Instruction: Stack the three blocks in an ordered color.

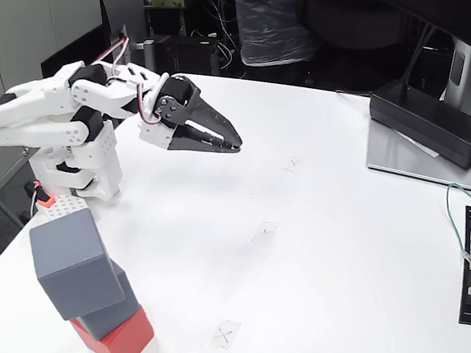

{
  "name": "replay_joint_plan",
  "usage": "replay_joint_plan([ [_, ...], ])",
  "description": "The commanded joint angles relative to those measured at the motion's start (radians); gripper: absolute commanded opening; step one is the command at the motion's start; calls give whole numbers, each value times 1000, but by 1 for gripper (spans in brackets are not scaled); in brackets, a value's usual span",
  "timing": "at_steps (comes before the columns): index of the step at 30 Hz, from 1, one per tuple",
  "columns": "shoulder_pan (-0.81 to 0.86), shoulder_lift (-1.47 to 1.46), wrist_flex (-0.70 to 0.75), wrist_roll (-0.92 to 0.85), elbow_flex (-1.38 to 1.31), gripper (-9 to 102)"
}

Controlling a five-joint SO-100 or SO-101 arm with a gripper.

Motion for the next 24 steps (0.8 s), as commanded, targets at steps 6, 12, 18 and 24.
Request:
replay_joint_plan([
  [6,-8,-2,17,17,-2,0],
  [12,-8,-3,17,178,-2,0],
  [18,-9,-3,20,187,-3,0],
  [24,-14,-3,20,98,-3,0],
])
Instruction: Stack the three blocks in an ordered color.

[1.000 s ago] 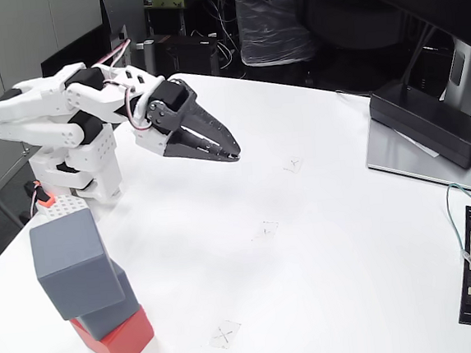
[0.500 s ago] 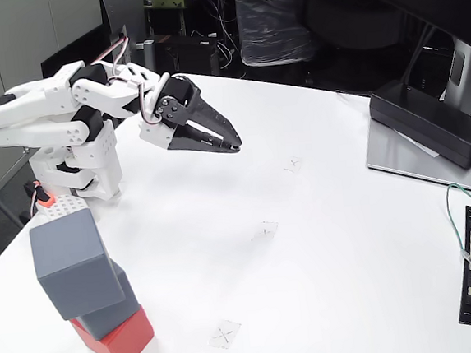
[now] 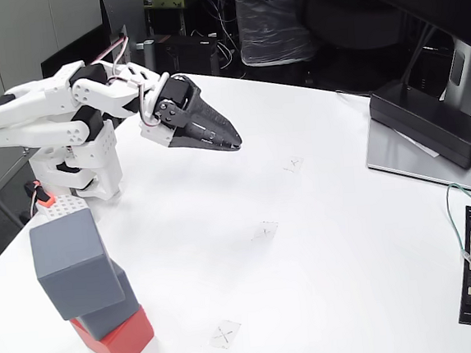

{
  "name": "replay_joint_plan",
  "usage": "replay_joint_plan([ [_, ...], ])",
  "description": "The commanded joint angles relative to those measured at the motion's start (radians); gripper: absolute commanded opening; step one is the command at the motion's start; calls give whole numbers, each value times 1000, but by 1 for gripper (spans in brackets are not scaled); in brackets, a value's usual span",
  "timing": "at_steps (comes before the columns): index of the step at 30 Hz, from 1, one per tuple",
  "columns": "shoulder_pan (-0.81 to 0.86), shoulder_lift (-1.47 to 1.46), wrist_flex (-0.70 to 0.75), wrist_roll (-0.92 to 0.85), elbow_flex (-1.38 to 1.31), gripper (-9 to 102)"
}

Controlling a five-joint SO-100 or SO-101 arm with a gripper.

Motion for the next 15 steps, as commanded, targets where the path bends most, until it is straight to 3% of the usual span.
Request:
replay_joint_plan([
  [1,-9,-3,5,-31,-3,0],
  [15,-5,-2,26,-29,-3,0],
])
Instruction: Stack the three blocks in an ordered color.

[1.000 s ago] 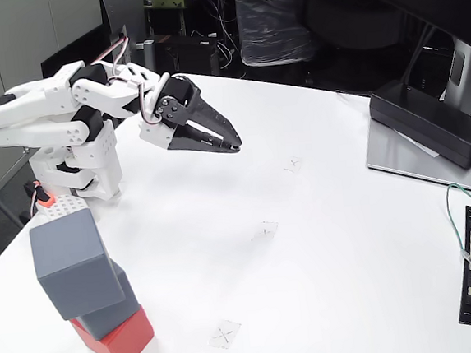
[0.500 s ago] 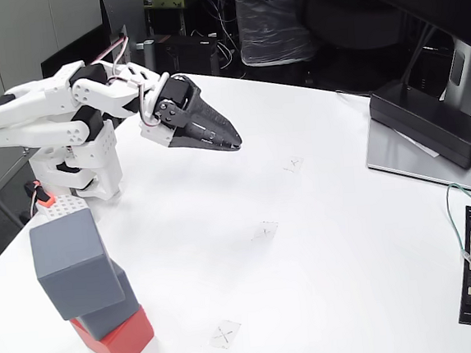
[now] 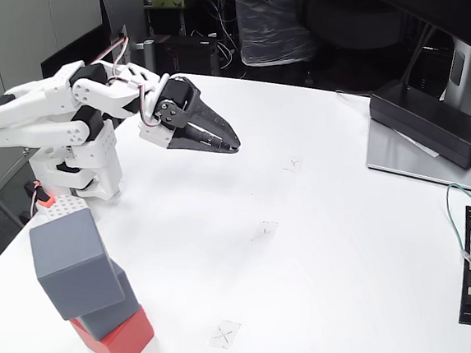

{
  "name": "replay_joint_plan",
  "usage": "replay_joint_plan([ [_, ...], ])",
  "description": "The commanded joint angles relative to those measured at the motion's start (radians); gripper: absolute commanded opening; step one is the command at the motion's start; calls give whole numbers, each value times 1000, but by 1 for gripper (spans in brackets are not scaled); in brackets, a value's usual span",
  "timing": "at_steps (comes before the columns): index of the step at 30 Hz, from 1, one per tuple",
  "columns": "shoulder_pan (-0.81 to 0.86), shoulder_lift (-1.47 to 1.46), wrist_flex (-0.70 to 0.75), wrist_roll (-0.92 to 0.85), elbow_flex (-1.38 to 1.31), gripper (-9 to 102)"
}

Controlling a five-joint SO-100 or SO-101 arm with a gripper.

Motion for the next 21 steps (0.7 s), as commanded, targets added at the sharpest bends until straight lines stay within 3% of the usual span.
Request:
replay_joint_plan([
  [1,0,-2,3,-11,-3,0],
  [21,5,-2,5,63,-3,0],
])
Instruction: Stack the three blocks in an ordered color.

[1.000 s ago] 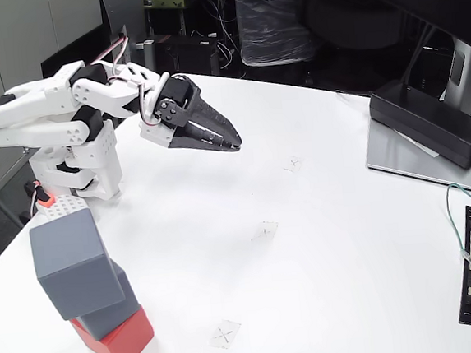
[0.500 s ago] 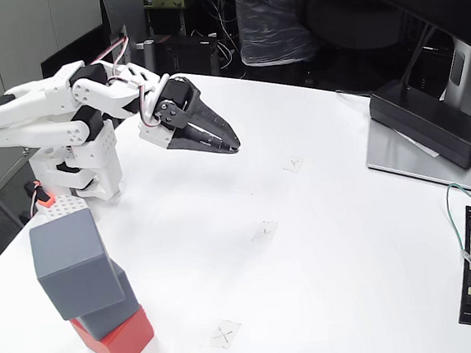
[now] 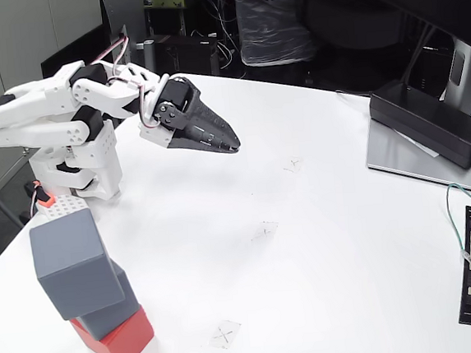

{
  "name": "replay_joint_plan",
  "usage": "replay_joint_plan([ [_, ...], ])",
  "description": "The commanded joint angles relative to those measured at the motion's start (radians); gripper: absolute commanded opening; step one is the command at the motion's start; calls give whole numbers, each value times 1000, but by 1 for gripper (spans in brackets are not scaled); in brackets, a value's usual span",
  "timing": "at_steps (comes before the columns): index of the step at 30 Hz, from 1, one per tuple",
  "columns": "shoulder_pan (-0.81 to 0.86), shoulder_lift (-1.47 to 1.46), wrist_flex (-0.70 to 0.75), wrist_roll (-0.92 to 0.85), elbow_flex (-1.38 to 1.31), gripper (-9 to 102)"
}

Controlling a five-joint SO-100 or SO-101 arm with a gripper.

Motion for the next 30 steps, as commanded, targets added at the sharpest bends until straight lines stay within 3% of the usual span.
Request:
replay_joint_plan([
  [1,3,-2,5,8,-3,0],
  [30,-6,-2,-9,3,-3,0],
])
